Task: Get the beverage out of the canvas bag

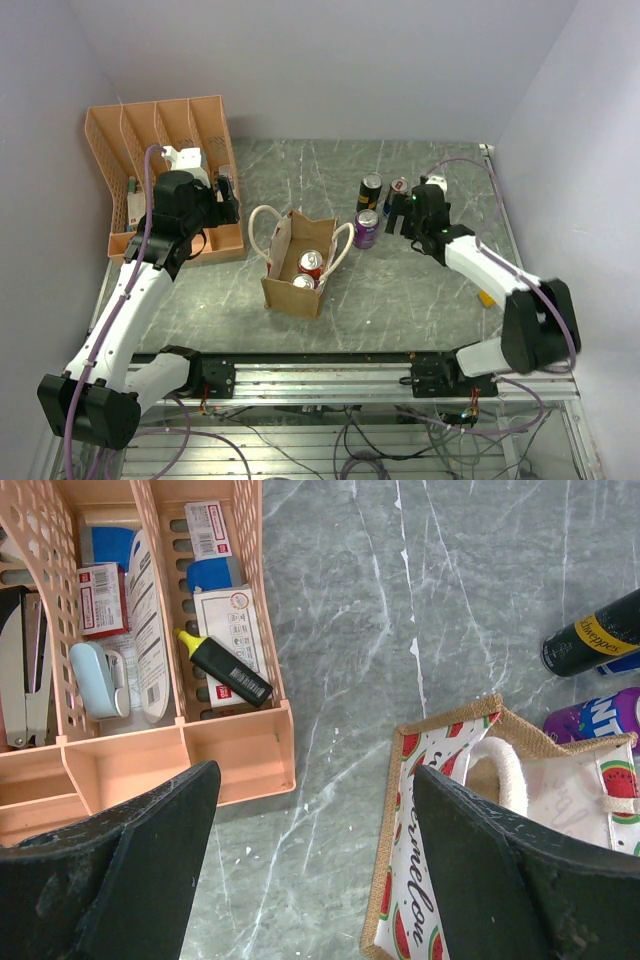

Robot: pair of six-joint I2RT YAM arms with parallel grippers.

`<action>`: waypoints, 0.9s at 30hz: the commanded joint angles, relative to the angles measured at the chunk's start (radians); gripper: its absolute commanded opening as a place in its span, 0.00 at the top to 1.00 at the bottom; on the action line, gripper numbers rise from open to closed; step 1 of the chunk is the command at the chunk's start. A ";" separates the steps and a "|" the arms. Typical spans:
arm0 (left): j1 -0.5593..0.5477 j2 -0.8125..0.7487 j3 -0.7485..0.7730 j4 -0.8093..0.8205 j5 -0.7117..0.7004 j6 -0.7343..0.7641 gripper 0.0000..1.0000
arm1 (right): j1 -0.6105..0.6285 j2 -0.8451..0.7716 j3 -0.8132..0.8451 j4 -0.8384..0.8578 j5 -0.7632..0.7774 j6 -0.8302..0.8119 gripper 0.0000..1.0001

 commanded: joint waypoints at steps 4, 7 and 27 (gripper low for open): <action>-0.001 -0.008 0.006 0.024 0.009 0.002 0.11 | 0.290 -0.183 0.229 -0.128 0.126 -0.102 0.07; -0.001 -0.013 0.008 0.022 -0.002 0.003 0.11 | 0.426 -0.154 0.342 -0.166 0.096 -0.116 0.07; -0.001 -0.018 0.005 0.022 -0.006 0.003 0.11 | 0.711 0.366 0.692 -0.489 0.166 -0.050 0.21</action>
